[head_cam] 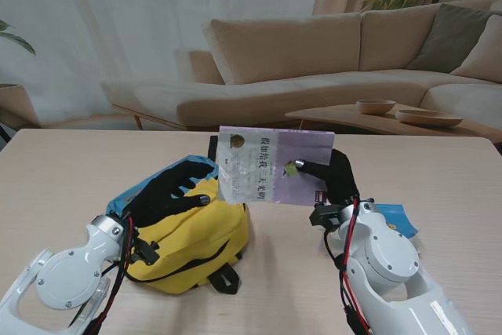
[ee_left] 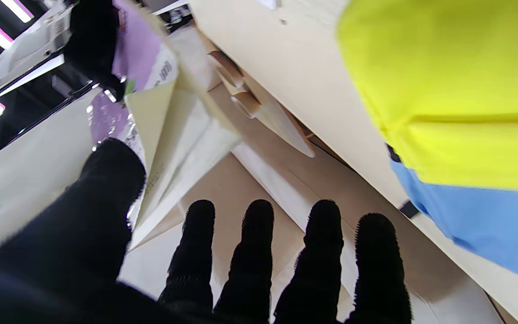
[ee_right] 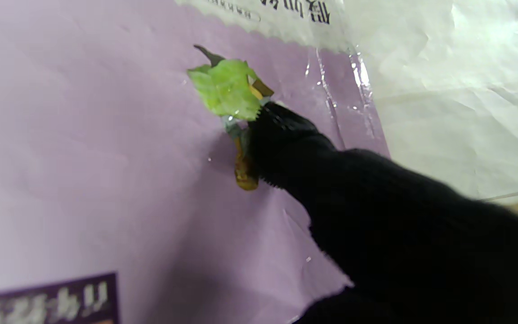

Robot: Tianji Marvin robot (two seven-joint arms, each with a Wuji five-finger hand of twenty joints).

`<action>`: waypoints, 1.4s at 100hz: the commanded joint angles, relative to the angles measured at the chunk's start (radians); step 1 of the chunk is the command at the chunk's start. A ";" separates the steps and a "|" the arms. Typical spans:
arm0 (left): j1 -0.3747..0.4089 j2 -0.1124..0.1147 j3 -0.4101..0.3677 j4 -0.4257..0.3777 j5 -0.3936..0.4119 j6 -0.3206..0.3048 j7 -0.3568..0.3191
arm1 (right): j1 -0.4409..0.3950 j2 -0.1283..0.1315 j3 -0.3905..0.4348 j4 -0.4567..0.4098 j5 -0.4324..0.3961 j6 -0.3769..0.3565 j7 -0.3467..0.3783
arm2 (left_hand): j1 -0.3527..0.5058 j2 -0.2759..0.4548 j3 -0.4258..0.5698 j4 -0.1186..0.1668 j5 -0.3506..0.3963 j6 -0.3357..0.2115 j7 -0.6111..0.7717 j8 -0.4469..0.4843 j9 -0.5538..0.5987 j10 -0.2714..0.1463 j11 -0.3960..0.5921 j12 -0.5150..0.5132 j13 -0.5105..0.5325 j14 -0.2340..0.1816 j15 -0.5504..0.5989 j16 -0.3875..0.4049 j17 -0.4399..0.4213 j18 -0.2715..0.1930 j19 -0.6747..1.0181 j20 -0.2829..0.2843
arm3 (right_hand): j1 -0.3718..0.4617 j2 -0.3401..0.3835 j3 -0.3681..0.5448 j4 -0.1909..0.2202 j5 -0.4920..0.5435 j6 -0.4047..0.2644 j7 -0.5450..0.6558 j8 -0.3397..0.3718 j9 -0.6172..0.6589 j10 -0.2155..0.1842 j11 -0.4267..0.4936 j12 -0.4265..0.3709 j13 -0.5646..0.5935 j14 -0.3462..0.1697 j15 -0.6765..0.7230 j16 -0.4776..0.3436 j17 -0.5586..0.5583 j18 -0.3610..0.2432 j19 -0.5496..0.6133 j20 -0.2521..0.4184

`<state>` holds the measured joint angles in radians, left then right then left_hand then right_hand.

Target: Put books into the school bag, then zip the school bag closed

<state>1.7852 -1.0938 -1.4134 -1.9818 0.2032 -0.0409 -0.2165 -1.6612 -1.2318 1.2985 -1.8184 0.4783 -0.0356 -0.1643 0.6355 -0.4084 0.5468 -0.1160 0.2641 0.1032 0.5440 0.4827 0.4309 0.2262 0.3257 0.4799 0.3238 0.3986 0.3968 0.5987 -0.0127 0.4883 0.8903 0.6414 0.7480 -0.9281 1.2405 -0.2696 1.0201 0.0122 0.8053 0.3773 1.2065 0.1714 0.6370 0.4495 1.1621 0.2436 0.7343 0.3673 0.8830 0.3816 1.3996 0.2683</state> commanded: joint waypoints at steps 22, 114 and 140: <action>0.086 0.045 -0.046 -0.079 0.246 0.050 -0.139 | 0.015 -0.013 0.025 0.028 0.008 0.005 -0.004 | 0.001 0.051 -0.076 0.026 -0.003 -0.031 -0.018 -0.016 -0.025 -0.026 -0.025 -0.016 -0.034 -0.037 -0.047 -0.015 -0.033 -0.048 -0.068 0.013 | 0.109 0.076 0.109 0.002 0.161 -0.144 0.153 0.121 0.041 0.005 0.039 0.022 0.081 -0.006 0.043 0.027 0.037 0.005 0.071 0.003; 0.040 0.068 0.125 -0.015 0.789 0.124 -0.180 | 0.006 -0.011 0.038 0.027 0.002 0.015 0.000 | 0.326 0.098 -0.169 0.029 0.080 -0.060 0.258 0.213 0.131 -0.079 0.215 0.144 0.101 -0.051 0.169 0.098 0.053 -0.065 0.110 0.071 | 0.109 0.075 0.111 0.001 0.165 -0.144 0.149 0.130 0.040 0.006 0.037 0.020 0.078 -0.005 0.041 0.024 0.035 0.006 0.076 -0.005; 0.022 0.052 0.132 0.033 0.759 0.125 -0.048 | -0.008 -0.003 0.059 0.009 0.003 0.051 0.037 | 0.600 0.144 -0.325 0.057 0.243 -0.155 0.472 0.273 0.442 -0.063 0.212 0.459 0.285 0.002 0.384 0.170 0.172 -0.020 0.292 0.084 | 0.108 0.076 0.111 0.001 0.164 -0.140 0.147 0.126 0.041 0.012 0.035 0.016 0.080 -0.001 0.041 0.024 0.037 0.009 0.078 -0.007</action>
<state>1.8058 -1.0307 -1.2786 -1.9504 0.9819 0.0836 -0.2639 -1.6585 -1.2330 1.3558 -1.7905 0.4810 0.0083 -0.1448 1.1440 -0.3010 0.2437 -0.0985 0.4534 -0.0008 0.9537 0.7250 0.8244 0.1570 0.5256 0.9114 0.5729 0.3692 0.7311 0.7416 0.1446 0.4248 1.1143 0.7005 0.7480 -0.9281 1.2405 -0.2730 1.0205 0.0185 0.8035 0.4010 1.2065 0.1750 0.6370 0.4538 1.1624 0.2467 0.7344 0.3698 0.8831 0.3851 1.4093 0.2659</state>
